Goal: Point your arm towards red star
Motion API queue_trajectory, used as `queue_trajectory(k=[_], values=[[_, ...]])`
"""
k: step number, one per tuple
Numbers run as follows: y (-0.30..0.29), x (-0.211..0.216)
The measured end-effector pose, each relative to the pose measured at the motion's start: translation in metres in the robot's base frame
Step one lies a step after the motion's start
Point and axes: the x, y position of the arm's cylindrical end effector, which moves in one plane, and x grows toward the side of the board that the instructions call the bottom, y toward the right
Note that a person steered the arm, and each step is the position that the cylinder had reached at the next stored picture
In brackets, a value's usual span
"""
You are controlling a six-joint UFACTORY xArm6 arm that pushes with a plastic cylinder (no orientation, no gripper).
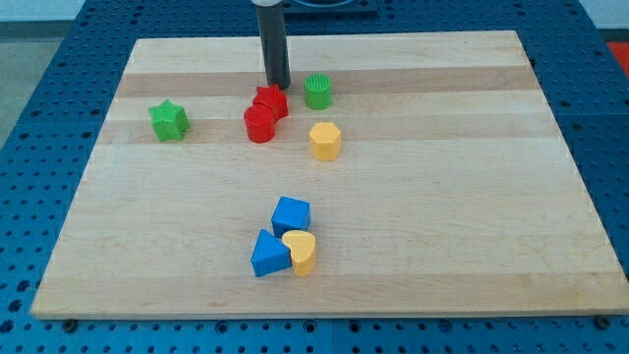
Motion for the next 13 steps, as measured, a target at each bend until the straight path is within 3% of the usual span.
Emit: queue_trajectory(k=[2, 4, 7, 13], values=[[0.063, 0.0], [0.075, -0.001], [-0.076, 0.013], [-0.075, 0.089]])
